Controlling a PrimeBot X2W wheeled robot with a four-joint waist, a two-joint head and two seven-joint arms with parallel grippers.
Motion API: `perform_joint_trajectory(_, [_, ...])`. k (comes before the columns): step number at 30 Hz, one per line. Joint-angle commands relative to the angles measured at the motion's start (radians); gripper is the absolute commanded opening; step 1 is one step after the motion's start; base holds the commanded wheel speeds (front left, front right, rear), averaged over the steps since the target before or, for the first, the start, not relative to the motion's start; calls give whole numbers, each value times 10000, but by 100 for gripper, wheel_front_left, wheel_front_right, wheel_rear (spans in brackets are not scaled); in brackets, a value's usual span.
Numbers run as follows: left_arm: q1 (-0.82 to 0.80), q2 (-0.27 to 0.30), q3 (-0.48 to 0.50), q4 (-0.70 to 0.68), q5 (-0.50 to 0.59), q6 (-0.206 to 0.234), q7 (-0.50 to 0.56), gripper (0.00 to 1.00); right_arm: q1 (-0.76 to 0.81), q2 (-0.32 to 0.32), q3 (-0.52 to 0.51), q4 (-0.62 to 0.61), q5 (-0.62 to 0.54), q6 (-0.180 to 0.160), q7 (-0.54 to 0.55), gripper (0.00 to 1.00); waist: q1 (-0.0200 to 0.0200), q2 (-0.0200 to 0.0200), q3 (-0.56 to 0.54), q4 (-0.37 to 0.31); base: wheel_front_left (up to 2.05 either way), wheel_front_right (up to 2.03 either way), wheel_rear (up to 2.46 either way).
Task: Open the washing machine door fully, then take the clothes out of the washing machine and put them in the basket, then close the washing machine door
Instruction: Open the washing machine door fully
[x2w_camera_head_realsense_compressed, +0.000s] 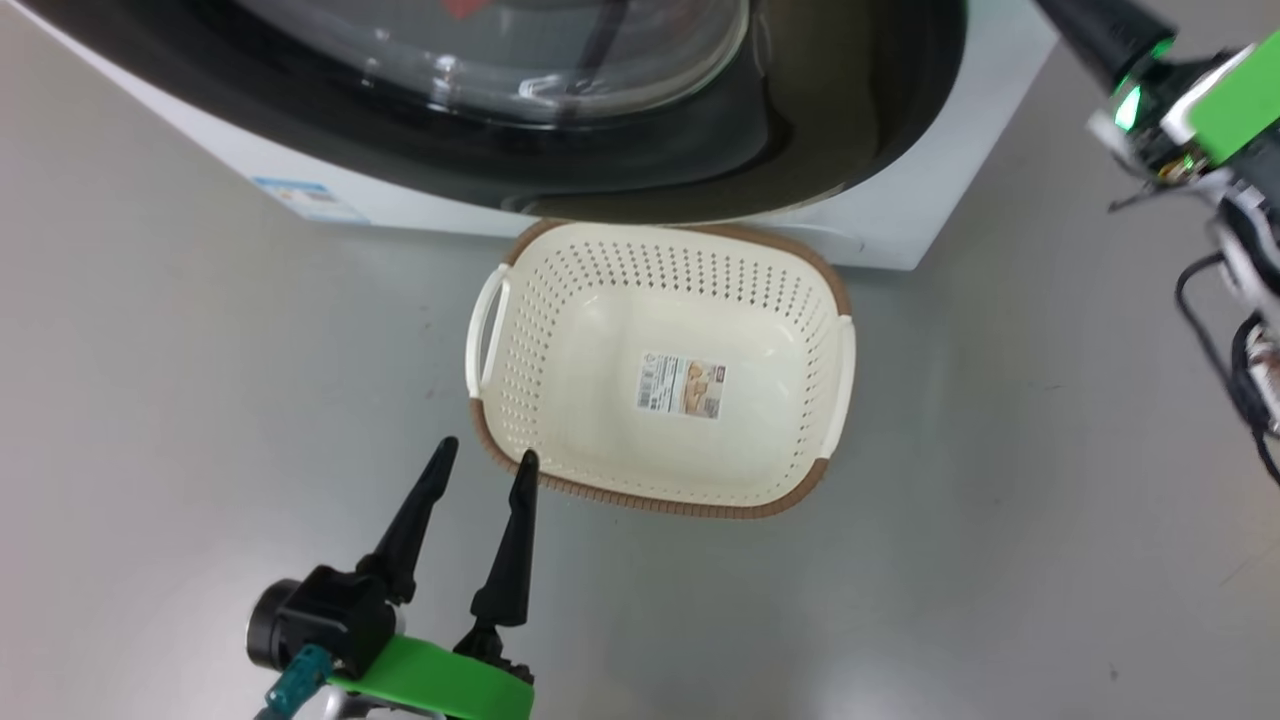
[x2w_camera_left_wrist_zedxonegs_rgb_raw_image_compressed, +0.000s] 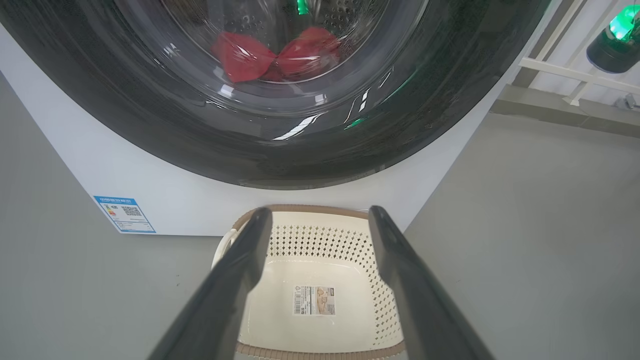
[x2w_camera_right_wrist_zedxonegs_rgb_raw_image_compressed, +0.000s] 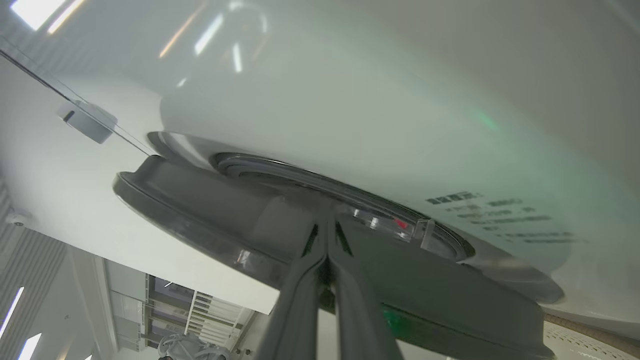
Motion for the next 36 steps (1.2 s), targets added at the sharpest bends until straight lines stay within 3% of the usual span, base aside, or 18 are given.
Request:
perform_joint_trajectory(1, [-177, 112, 235, -219, -104, 79, -120, 100, -184, 116, -128, -137, 232, -6, 220, 0, -1, 0, 251, 168, 0, 0, 0])
perform_joint_trajectory(14, [-433, 112, 58, -148, -344, 173, -120, 100, -503, 421, -100, 392, -396, -6, 1279, 0, -1, 0, 432, 336, 0, 0, 0])
perform_joint_trajectory(36, [579, 112, 336, 125, -36, 174, -120, 100, 1957, 1139, 556, -248, -1095, -6, 1701, 0, -1, 0, -1748, 82, 0, 0, 0])
